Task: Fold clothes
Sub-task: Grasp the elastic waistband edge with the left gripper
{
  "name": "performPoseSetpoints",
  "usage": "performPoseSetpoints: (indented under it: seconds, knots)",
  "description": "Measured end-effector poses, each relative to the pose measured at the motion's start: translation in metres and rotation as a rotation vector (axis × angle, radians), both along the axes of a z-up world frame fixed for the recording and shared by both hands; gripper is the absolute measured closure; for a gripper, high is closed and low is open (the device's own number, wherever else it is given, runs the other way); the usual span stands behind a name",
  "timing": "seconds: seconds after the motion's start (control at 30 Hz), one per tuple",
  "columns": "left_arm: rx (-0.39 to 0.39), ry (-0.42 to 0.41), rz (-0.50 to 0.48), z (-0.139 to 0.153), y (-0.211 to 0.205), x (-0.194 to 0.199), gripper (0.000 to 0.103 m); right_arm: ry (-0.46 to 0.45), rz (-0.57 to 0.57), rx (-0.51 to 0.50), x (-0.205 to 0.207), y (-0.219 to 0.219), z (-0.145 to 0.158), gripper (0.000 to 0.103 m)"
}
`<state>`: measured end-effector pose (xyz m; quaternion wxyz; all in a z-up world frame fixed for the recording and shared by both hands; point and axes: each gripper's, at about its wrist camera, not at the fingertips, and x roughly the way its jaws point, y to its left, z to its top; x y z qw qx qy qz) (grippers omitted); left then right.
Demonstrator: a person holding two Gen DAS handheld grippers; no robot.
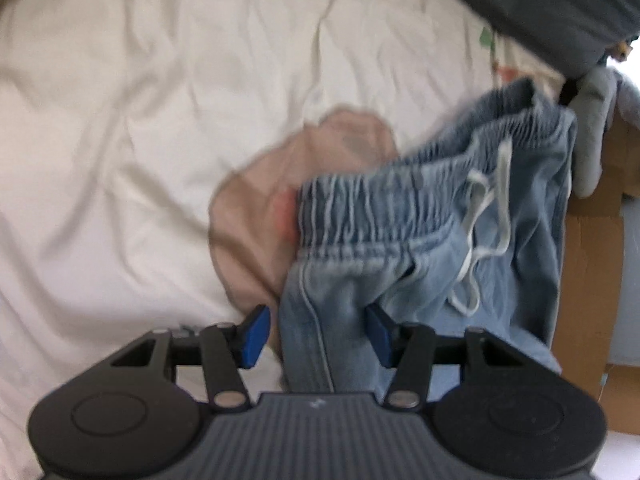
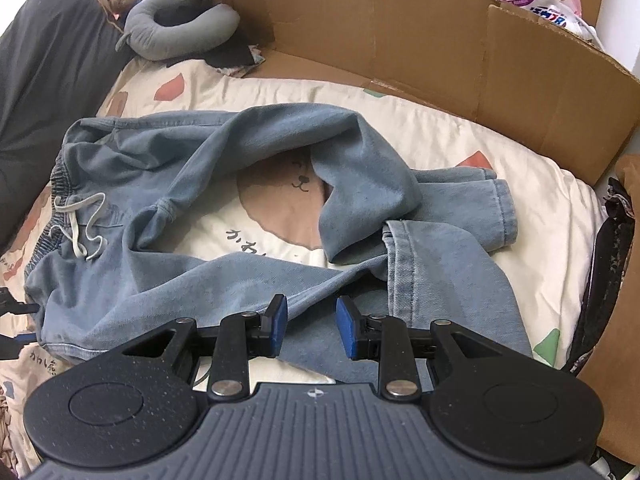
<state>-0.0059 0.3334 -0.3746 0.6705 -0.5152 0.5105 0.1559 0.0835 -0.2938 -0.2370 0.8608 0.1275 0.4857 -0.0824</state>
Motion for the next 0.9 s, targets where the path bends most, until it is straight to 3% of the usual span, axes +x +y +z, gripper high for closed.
performPoseSetpoints:
  seconds: [0.17,0.23,0.3,0.43,0.63,0.73,0.83,0.9]
  knots:
    - [-0.026,0.023,-0.04,-0.01,-0.013,-0.001,0.052,0.004,0.005,0.001,0.002,0.001,-0.001,0.069]
    - [-0.037,0.032,-0.056,-0.013,-0.018,-0.002,0.069,0.007,0.012,0.005,0.003,0.002,-0.002,0.069]
    - [-0.042,0.034,-0.08,-0.016,-0.021,-0.002,0.079,0.011,0.022,0.01,0.005,0.004,-0.005,0.067]
    - [0.007,0.038,-0.172,-0.01,-0.034,0.002,0.09,0.016,0.063,0.027,0.016,0.01,-0.013,0.063]
    - [0.07,0.043,-0.343,-0.004,-0.063,0.0,0.09,0.02,0.195,0.074,0.05,0.039,-0.03,0.057]
    - [0.09,0.011,-0.36,0.002,-0.065,-0.004,0.088,0.022,0.263,0.098,0.068,0.054,-0.039,0.057]
    - [0.1,-0.01,-0.346,0.011,-0.056,-0.012,0.068,0.035,0.353,0.104,0.081,0.071,-0.049,0.057]
    - [0.123,-0.037,-0.345,0.019,-0.049,-0.018,0.064,0.05,0.401,0.101,0.087,0.081,-0.054,0.056]
